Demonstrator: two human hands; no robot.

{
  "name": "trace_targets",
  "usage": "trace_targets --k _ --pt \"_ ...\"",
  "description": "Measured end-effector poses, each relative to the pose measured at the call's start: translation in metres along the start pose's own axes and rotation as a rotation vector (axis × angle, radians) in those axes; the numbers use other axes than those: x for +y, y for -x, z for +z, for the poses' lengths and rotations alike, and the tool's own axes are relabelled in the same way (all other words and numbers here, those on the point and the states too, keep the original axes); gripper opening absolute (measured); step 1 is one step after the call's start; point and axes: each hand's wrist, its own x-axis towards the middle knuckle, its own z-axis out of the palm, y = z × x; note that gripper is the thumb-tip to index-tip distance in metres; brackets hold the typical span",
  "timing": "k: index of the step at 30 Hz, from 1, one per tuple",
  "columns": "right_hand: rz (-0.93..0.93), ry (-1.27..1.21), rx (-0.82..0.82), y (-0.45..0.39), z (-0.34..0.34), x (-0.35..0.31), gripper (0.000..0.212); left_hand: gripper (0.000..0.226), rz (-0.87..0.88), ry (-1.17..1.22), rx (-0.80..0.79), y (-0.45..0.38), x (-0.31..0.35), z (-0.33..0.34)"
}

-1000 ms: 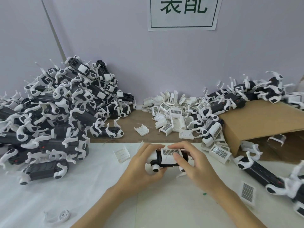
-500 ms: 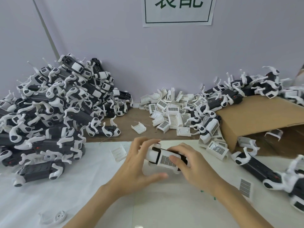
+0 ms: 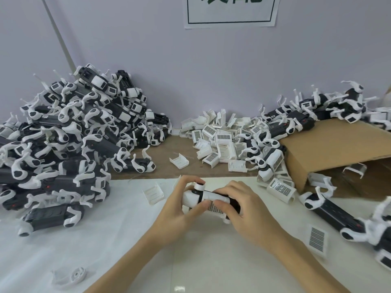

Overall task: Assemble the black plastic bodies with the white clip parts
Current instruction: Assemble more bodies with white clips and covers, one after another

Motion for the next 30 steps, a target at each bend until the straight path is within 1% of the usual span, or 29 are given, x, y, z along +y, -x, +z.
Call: trace_targets --k 3,5,6,8,9,11,12,13,15,19,23,26,27,30 --pt "-0.003 -0.101 -0.013 0.001 -0.003 -0.005 0.039 0.034 -0.027 0.124 0.153 -0.002 0.006 0.005" --pt "-0.086 -0.057 -0.029 0.004 -0.001 -0.008 0.055 0.035 -0.104 0.209 0.239 -0.003 0.011 0.008" --pt "-0.124 0.009 -0.024 0.005 0.001 -0.009 0.057 0.036 -0.146 0.211 0.254 -0.003 0.012 0.008" --pt "-0.141 0.098 0.026 0.005 0.003 -0.01 0.052 0.036 -0.178 0.123 0.244 -0.002 0.011 0.006" --pt "-0.131 0.087 0.06 0.004 0.002 -0.009 0.049 0.036 -0.144 0.023 0.235 -0.001 0.009 0.004" --pt "-0.083 -0.029 0.099 0.003 0.001 -0.006 0.043 0.037 -0.002 -0.22 0.202 0.0 0.005 -0.003" --pt "-0.057 -0.097 0.103 0.002 0.001 -0.004 0.043 0.04 0.073 -0.296 0.155 0.0 0.005 -0.006" --pt "-0.037 -0.138 0.098 0.001 0.0 -0.003 0.043 0.04 0.127 -0.31 0.105 0.0 0.005 -0.006" --pt "-0.017 -0.128 0.076 0.001 0.002 -0.003 0.044 0.034 0.14 -0.242 0.054 0.0 0.003 -0.003" --pt "-0.013 0.024 0.083 0.005 0.004 -0.007 0.043 0.027 0.083 -0.21 0.148 0.001 0.001 0.004" --pt "-0.029 0.16 0.11 0.004 0.0 -0.012 0.038 0.028 0.129 -0.24 0.184 0.0 0.002 0.005" --pt "0.005 0.125 0.104 0.002 -0.003 -0.013 0.037 0.03 0.176 -0.268 0.233 0.0 0.004 0.007" --pt "0.009 0.098 0.101 0.002 -0.003 -0.012 0.036 0.032 0.178 -0.26 0.253 -0.001 0.005 0.007" --pt "0.051 -0.022 0.07 0.002 0.002 -0.008 0.038 0.056 0.137 -0.129 0.259 0.001 0.012 0.009"
